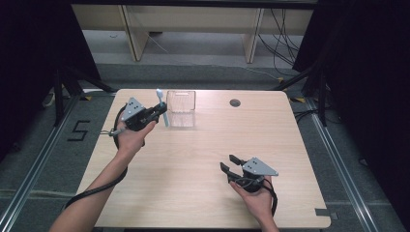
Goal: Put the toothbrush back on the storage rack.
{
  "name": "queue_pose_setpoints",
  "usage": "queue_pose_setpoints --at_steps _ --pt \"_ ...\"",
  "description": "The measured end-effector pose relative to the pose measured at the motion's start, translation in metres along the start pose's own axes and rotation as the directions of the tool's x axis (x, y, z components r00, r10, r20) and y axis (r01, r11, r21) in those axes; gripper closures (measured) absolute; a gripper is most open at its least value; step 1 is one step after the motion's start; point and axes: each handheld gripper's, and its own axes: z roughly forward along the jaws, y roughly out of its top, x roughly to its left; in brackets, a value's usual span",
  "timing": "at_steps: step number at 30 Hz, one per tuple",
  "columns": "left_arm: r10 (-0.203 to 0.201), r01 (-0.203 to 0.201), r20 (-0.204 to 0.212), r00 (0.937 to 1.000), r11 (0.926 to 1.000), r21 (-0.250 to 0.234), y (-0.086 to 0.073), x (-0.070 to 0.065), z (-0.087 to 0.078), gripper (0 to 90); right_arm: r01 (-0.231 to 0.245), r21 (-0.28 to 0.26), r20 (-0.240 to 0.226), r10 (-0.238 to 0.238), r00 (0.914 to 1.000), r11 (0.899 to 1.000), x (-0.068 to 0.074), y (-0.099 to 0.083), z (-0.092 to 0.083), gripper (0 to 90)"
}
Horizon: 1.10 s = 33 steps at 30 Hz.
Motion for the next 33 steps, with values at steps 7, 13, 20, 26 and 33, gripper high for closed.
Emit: queue_pose_setpoints --at_steps 7,13,20,26,33 --pt "-0.007 0.007 -0.008 0.9999 1.0000 -0.006 0.002 0.004 0.003 83.2 0.006 -0.002 -0.001 -0.006 1.0000 1.000 -0.001 0.000 0.000 51.9" --pt "-0.001 0.001 -0.008 1.0000 1.0000 -0.002 0.005 0.007 0.007 83.2 -0.018 0.006 -0.017 0.018 0.9997 1.000 0.000 0.000 0.000 51.9" --pt "-0.001 0.001 -0.014 0.9999 1.0000 -0.004 0.008 0.010 0.013 83.2 -0.007 0.019 0.003 0.007 1.0000 1.000 0.001 0.000 -0.001 51.8" --pt "0.002 -0.002 -0.018 0.9998 1.0000 0.000 0.009 0.014 0.017 83.1 0.013 0.013 0.008 -0.013 0.9999 1.000 -0.001 -0.001 -0.001 51.7" --pt "0.006 -0.006 -0.027 0.9996 1.0000 -0.006 0.012 0.018 0.021 83.1 0.000 0.015 -0.004 0.000 1.0000 1.000 0.001 -0.001 0.001 51.6"
